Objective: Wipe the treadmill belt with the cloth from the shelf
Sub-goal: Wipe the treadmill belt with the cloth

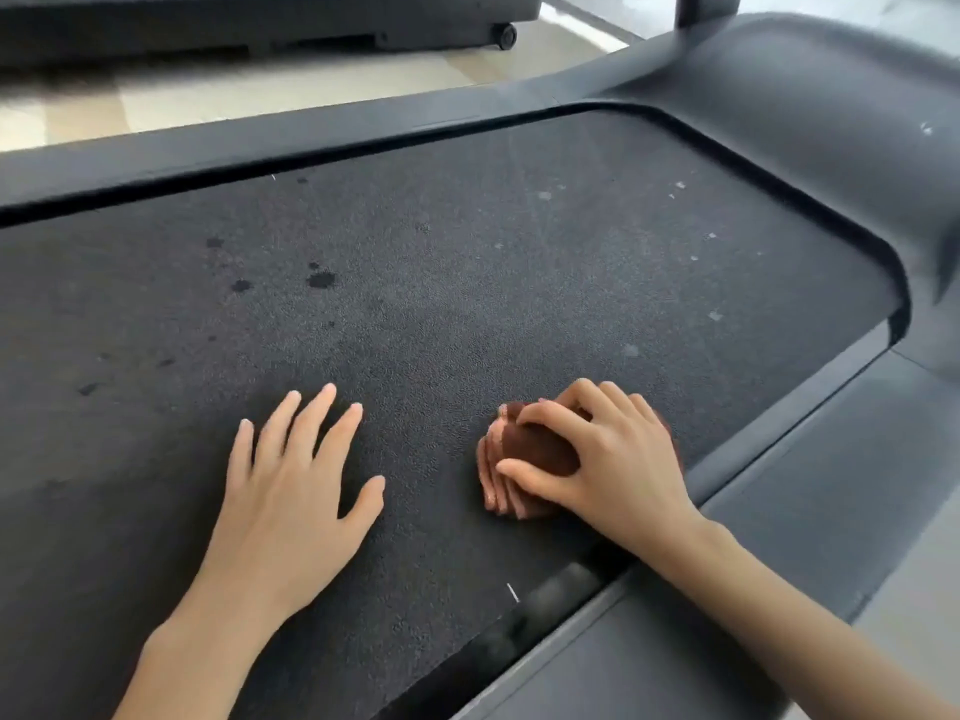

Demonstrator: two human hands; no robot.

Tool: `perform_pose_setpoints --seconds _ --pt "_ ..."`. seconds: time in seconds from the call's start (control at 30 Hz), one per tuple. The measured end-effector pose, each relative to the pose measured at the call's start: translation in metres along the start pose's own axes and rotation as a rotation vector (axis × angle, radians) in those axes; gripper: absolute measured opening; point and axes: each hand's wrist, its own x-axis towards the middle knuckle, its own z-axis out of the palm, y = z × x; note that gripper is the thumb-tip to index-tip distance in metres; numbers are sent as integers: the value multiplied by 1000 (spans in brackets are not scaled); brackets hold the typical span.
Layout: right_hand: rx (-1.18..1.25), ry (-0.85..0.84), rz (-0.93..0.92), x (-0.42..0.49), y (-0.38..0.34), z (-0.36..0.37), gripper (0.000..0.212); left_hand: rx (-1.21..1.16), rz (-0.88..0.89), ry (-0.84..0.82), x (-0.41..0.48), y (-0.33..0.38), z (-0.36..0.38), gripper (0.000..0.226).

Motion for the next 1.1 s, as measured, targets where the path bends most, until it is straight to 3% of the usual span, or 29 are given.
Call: perform_pose_setpoints --seconds 0.2,0.3,0.47,0.63,0.9,1.1 --pt "-163 48 322 24 95 1 52 69 273 -24 32 62 -7 66" --pt "-159 25 451 31 121 -3 48 27 321 -43 52 83 -14 76" --pt "-157 72 359 11 94 -7 51 28 258 -71 77 99 7 88" --pt "-125 54 145 -13 73 -10 43 -44 253 -1 76 97 29 67" --pt "-191 62 254 67 98 30 46 -61 240 60 76 98 32 66" --pt "-174 -113 500 154 122 53 51 -65 236 71 76 98 31 66"
